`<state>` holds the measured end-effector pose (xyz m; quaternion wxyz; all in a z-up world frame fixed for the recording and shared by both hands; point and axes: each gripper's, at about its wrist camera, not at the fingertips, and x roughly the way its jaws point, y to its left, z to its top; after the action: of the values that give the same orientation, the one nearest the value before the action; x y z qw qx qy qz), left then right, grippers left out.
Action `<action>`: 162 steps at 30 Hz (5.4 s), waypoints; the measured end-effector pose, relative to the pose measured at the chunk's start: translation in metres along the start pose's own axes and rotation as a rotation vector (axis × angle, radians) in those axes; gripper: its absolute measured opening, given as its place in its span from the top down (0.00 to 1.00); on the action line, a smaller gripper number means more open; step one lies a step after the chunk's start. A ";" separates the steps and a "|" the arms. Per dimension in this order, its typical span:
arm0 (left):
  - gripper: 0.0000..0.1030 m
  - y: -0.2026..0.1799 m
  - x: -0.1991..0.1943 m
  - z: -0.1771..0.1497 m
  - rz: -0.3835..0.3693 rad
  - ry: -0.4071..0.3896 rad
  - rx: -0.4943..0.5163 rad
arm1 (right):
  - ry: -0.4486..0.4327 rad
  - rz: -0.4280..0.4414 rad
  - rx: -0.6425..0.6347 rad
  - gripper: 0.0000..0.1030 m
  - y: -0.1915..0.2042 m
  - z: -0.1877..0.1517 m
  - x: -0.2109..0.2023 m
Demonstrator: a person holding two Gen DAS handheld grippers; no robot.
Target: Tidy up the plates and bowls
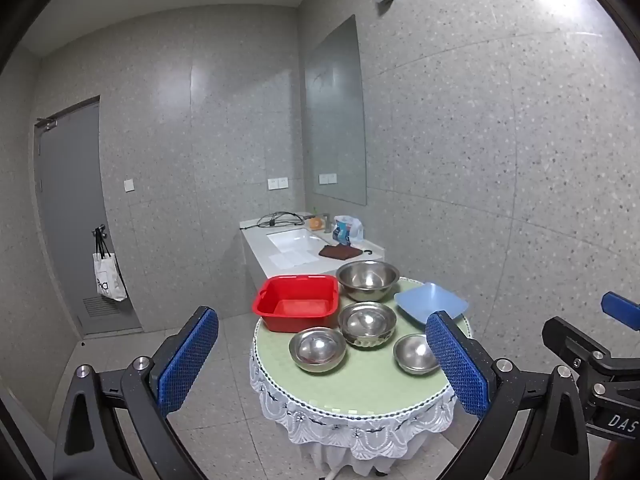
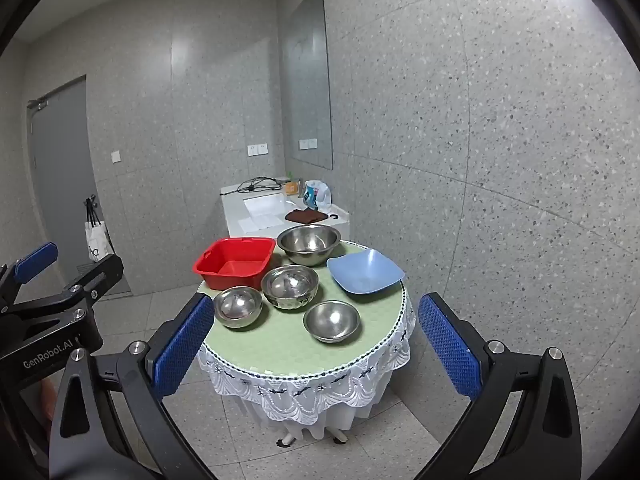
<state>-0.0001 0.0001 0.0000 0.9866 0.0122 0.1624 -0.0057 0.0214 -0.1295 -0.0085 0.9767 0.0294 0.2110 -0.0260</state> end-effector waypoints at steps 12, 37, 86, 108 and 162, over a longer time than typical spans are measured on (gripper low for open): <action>0.01 0.005 0.008 0.001 -0.006 0.005 0.011 | 0.000 0.003 0.003 0.00 0.000 0.000 0.000; 0.01 0.007 0.022 0.000 -0.011 0.015 0.019 | 0.008 -0.003 -0.002 0.00 -0.004 0.004 0.017; 0.01 0.024 0.162 0.015 0.032 0.118 0.012 | 0.078 0.010 0.024 0.00 -0.013 0.017 0.118; 0.01 -0.011 0.364 0.048 0.166 0.390 -0.104 | 0.259 0.136 0.031 0.00 -0.091 0.034 0.297; 0.18 0.015 0.880 0.078 -0.051 0.780 0.206 | 0.649 0.138 0.258 0.15 -0.103 0.063 0.677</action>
<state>0.8581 0.0063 -0.2081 0.8442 0.1081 0.5234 -0.0415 0.6563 -0.2624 -0.2358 0.8464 0.1734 0.5030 0.0243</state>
